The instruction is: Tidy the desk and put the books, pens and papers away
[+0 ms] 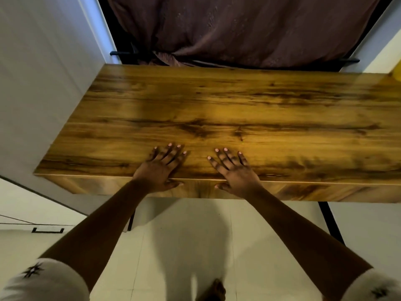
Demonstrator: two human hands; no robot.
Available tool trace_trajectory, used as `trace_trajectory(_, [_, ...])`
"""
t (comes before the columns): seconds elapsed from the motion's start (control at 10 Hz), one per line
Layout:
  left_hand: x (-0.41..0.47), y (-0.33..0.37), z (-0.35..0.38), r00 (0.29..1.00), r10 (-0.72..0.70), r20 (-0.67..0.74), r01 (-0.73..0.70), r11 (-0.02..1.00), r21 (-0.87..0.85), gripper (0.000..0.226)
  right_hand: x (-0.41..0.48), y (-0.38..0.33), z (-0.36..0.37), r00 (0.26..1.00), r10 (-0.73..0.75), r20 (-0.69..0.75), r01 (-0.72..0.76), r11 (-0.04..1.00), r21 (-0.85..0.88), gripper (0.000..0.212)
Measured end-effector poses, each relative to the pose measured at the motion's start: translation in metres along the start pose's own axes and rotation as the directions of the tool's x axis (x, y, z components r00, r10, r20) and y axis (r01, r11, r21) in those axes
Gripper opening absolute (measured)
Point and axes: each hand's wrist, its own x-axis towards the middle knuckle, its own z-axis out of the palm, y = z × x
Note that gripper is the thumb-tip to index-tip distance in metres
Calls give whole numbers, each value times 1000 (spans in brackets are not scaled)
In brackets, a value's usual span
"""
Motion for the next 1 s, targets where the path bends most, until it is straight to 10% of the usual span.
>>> trace_trajectory(0.5, [11,30,-13,974,-197,114,226,904,-363,107,-6,6,-8,997,37,73,-54,970,236,80])
trace_trajectory(0.6, [34,67,-22,926,-341,160,376,857,-351,76,-18,19,-15,988,108,112,-140,934,329,94])
trace_trajectory(0.7, [77,99,-30,906,-404,126,422,842,-337,57,-27,50,-13,962,262,81,-271,868,417,63])
trace_trajectory(1.0, [249,188,-51,957,-291,8,277,900,-337,61,-37,206,8,852,520,51,-496,773,396,61])
